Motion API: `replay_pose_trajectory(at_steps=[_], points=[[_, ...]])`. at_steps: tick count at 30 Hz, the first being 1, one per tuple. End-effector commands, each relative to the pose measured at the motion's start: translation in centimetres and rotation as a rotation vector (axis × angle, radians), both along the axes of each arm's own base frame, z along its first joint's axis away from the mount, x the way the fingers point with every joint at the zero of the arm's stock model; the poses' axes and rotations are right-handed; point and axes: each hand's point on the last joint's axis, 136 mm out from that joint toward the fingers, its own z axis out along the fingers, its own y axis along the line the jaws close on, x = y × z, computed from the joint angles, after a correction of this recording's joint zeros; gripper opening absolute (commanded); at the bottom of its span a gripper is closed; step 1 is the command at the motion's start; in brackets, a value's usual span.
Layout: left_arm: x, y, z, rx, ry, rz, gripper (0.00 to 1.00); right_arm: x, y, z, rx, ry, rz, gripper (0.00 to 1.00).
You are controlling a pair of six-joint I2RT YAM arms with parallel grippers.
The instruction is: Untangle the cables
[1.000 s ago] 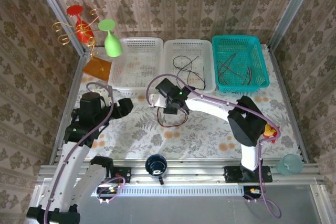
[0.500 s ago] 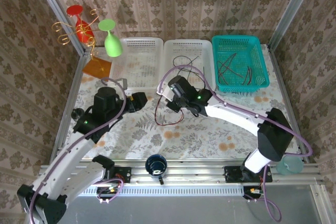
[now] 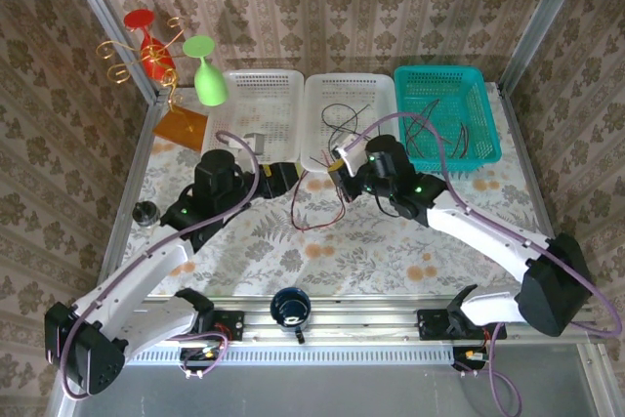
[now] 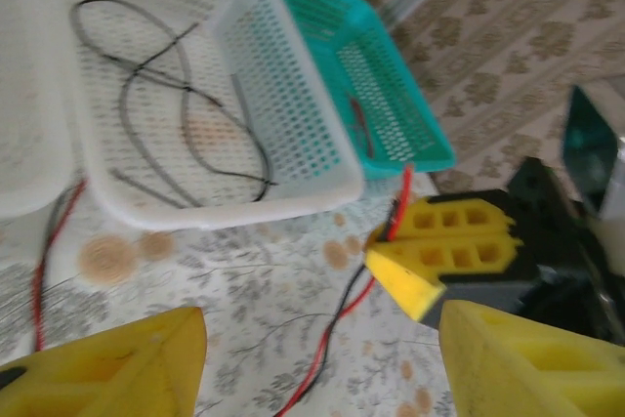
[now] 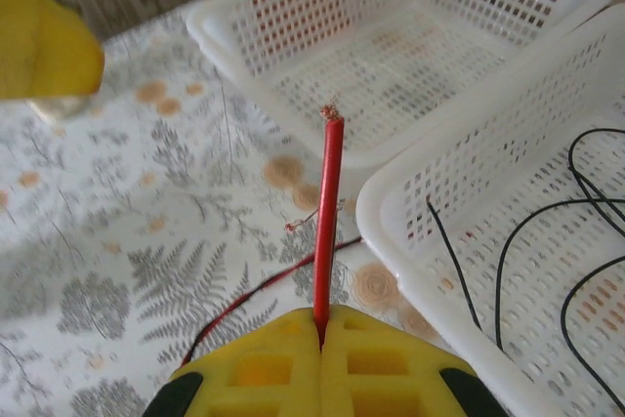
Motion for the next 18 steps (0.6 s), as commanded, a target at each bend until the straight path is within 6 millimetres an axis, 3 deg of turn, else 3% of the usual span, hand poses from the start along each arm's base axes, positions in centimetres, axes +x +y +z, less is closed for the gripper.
replay_pose_trajectory(at_steps=[1, 11, 18], points=[[-0.9, -2.0, 3.5, -0.116, -0.154, -0.122, 0.63, -1.0, 0.9, 3.7, 0.19, -0.01, 0.067, 0.0], [-2.2, -5.6, 6.2, -0.273, -0.313, -0.378, 0.6, -2.7, -0.8, 6.0, 0.318, -0.009, 0.155, 0.0], [-2.5, -7.1, 7.5, -0.322, -0.364, -0.495, 0.44, -4.2, -1.6, 7.3, 0.375, 0.025, 0.236, 0.0]])
